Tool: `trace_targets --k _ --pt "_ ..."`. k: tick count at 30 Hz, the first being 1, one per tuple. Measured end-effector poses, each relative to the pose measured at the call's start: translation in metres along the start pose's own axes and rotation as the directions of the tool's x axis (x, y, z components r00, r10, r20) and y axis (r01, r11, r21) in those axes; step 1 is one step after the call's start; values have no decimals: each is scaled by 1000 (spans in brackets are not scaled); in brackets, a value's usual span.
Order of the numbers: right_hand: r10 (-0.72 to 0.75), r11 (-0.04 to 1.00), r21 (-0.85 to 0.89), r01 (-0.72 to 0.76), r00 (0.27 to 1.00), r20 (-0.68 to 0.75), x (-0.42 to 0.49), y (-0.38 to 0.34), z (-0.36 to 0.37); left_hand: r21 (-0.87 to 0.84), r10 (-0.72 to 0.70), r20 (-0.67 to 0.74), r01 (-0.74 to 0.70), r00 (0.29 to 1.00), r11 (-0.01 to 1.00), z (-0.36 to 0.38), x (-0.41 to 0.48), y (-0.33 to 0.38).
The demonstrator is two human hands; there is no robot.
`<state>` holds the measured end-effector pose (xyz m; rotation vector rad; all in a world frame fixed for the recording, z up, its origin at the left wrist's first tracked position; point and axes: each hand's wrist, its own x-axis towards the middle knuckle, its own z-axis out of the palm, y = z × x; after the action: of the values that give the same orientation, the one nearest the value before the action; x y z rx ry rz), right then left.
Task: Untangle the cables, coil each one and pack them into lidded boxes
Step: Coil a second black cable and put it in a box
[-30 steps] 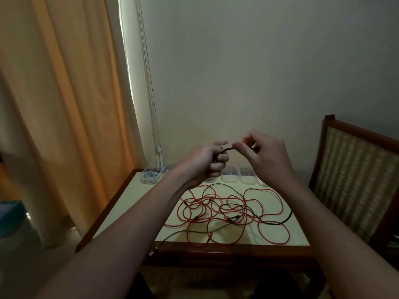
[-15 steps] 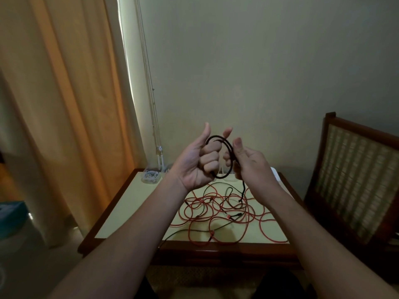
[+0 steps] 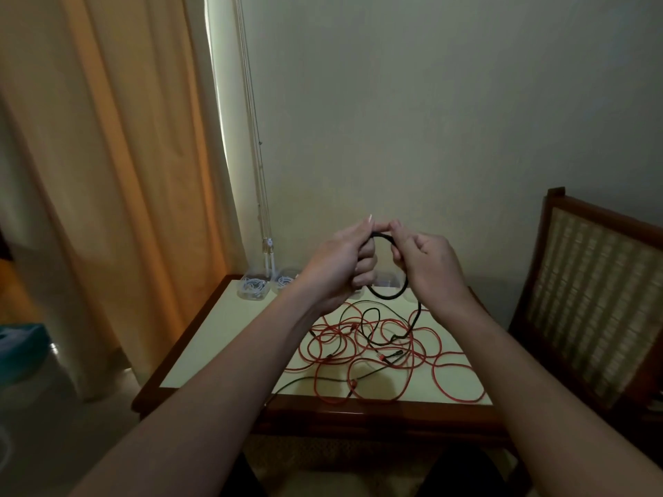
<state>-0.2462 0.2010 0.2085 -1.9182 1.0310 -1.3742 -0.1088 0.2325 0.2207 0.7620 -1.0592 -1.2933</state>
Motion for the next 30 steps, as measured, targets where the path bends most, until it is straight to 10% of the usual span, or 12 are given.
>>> trace_targets --k 13,30 --pt "108 984 132 -116 992 61 4 3 -2 -374 -157 -50 127 986 918 -3 -3 12" --pt "-54 929 -365 54 999 11 6 64 -42 -465 -60 -414 -154 908 872 -70 17 24"
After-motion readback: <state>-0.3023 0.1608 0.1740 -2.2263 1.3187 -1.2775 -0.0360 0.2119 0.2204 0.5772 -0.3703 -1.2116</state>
